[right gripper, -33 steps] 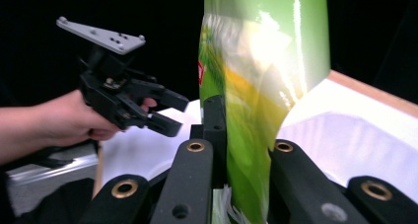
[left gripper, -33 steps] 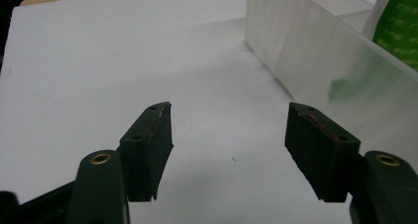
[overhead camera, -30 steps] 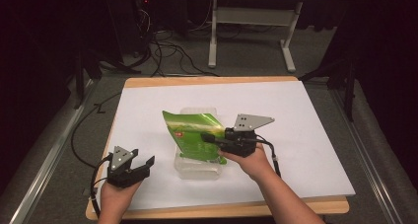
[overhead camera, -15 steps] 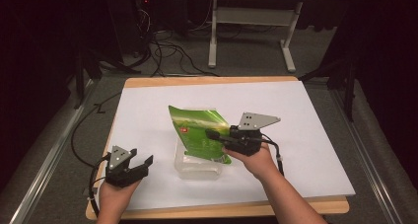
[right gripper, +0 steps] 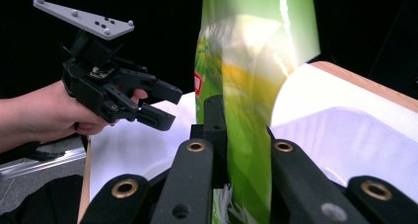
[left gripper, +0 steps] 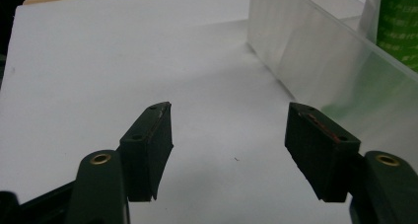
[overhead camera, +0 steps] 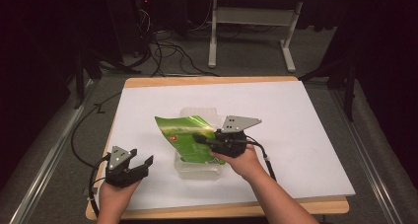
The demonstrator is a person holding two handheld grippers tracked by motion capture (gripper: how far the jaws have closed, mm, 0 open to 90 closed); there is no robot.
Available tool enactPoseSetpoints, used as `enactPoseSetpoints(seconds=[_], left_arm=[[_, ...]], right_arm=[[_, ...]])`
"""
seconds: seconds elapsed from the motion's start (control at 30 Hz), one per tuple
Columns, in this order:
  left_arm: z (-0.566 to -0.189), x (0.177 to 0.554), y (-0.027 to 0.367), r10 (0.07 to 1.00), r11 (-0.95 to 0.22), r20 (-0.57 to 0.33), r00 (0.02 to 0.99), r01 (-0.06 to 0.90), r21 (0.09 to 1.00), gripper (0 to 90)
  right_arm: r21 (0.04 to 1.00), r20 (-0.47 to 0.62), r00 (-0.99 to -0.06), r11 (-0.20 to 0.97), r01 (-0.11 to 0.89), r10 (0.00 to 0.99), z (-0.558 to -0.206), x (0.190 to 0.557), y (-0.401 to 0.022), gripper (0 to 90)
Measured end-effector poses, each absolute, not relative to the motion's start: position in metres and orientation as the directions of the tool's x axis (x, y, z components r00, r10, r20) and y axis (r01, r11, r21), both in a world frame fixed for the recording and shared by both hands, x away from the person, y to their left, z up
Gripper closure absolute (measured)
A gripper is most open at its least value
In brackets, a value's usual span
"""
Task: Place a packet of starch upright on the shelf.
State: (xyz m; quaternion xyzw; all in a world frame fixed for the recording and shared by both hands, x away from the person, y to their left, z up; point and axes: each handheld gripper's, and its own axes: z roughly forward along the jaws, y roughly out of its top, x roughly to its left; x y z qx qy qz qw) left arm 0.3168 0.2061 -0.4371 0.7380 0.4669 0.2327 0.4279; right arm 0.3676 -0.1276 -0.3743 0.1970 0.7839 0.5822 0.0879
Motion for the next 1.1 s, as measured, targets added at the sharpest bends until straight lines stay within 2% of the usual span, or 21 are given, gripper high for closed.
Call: enactPoseSetpoints(seconds=[0.13,0.23,0.33,0.37,0.57,0.63,0.8,0.97,1.1], left_arm=[[-0.437,0.317,0.202,0.887,-0.206,-0.048,0.46,0.486,0.85,36.6],[-0.438,0.316,0.197,0.879,-0.219,-0.043,0.474,0.482,0.849,38.1],[-0.439,0.316,0.194,0.878,-0.221,-0.041,0.477,0.481,0.848,39.6],[-0.439,0.316,0.193,0.878,-0.218,-0.045,0.476,0.484,0.848,41.5],[-0.437,0.315,0.191,0.877,-0.16,-0.1,0.471,0.482,0.862,49.4],[-0.437,0.315,0.189,0.872,-0.137,-0.127,0.473,0.486,0.863,53.3],[-0.438,0.314,0.183,0.87,-0.133,-0.134,0.474,0.488,0.863,55.7],[-0.438,0.313,0.174,0.866,-0.12,-0.155,0.475,0.499,0.858,64.0],[-0.44,0.314,0.169,0.872,-0.112,-0.162,0.463,0.51,0.853,74.2]], right_arm=[[0.945,0.096,-0.902,0.245,0.215,0.422,-0.377,0.367,-0.124,83.8],[0.947,0.103,-0.893,0.23,0.222,0.438,-0.378,0.367,-0.125,75.5],[0.948,0.102,-0.886,0.227,0.225,0.453,-0.378,0.367,-0.127,71.4],[0.948,0.1,-0.875,0.222,0.229,0.474,-0.377,0.366,-0.131,64.7],[0.949,0.084,-0.852,0.22,0.227,0.517,-0.374,0.359,-0.142,56.5],[0.949,0.062,-0.84,0.23,0.217,0.54,-0.373,0.353,-0.149,56.9],[0.952,0.046,-0.822,0.225,0.209,0.567,-0.37,0.346,-0.161,58.0],[0.944,0.062,-0.762,0.21,0.255,0.644,-0.376,0.338,-0.184,57.1],[0.941,0.075,-0.717,0.189,0.281,0.693,-0.382,0.334,-0.194,59.8]])
